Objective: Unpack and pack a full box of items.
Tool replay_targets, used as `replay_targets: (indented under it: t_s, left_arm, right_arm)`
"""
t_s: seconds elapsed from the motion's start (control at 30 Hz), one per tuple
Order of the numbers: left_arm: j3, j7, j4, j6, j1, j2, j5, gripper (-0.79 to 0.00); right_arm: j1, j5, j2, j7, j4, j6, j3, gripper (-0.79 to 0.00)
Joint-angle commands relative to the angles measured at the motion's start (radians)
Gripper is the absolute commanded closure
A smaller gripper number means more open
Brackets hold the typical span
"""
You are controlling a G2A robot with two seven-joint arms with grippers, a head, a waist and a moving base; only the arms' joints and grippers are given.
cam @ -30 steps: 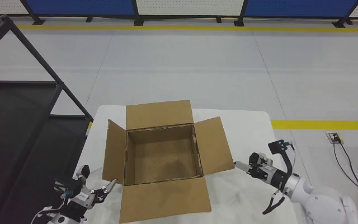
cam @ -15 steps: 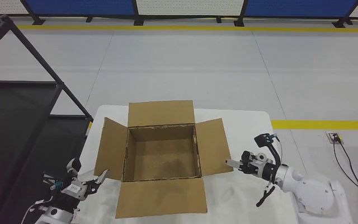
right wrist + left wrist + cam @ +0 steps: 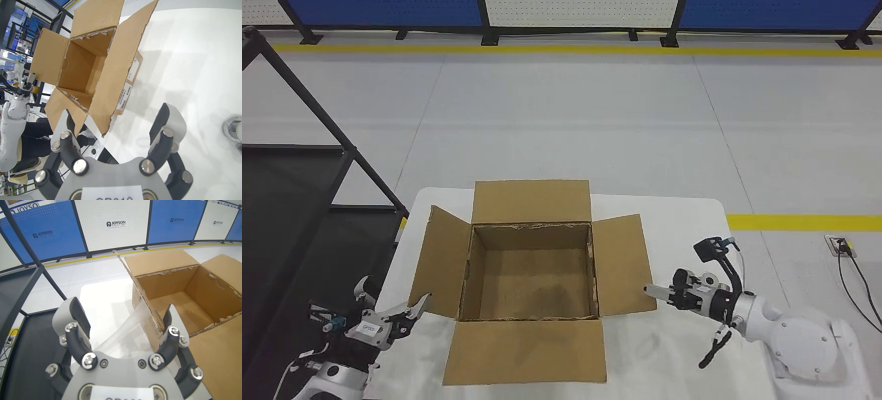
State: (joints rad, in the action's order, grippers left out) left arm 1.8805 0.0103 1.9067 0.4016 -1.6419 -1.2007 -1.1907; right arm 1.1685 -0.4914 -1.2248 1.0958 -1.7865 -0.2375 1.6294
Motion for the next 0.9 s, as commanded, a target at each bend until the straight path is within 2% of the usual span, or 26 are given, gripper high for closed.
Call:
replay_targets:
  t_s: [0.0, 0.17, 0.27, 0.33, 0.43, 0.73, 0.87]
  left_arm:
    - [-0.001, 0.0, 0.002, 0.012, -0.007, 0.0, 0.034, -0.785]
    - [0.031, 0.012, 0.04, 0.058, -0.059, 0.0, 0.125, -0.785]
    - [0.068, 0.016, 0.079, 0.1, -0.104, -0.001, 0.228, -0.785]
    - [0.1, 0.015, 0.102, 0.121, -0.132, -0.001, 0.303, -0.785]
    - [0.142, 0.0, 0.125, 0.142, -0.166, -0.001, 0.42, -0.785]
    - [0.142, 0.0, 0.125, 0.142, -0.166, -0.001, 0.42, -0.785]
    - [0.142, 0.0, 0.125, 0.142, -0.166, -0.001, 0.42, -0.785]
  right_arm:
    - [0.011, -0.03, 0.004, -0.024, -0.011, 0.019, 0.013, -0.785]
    - [0.102, -0.146, 0.018, -0.12, -0.096, 0.014, 0.084, -0.785]
    - [0.175, -0.234, 0.025, -0.175, -0.149, -0.009, 0.127, -0.785]
    - [0.214, -0.279, 0.028, -0.2, -0.168, 0.017, 0.147, -0.785]
    - [0.219, -0.285, 0.028, -0.204, -0.17, 0.027, 0.15, -0.785]
    - [0.219, -0.288, 0.028, -0.209, -0.168, 0.029, 0.15, -0.785]
    - [0.204, -0.412, 0.035, -0.266, -0.132, -0.011, 0.128, -0.785]
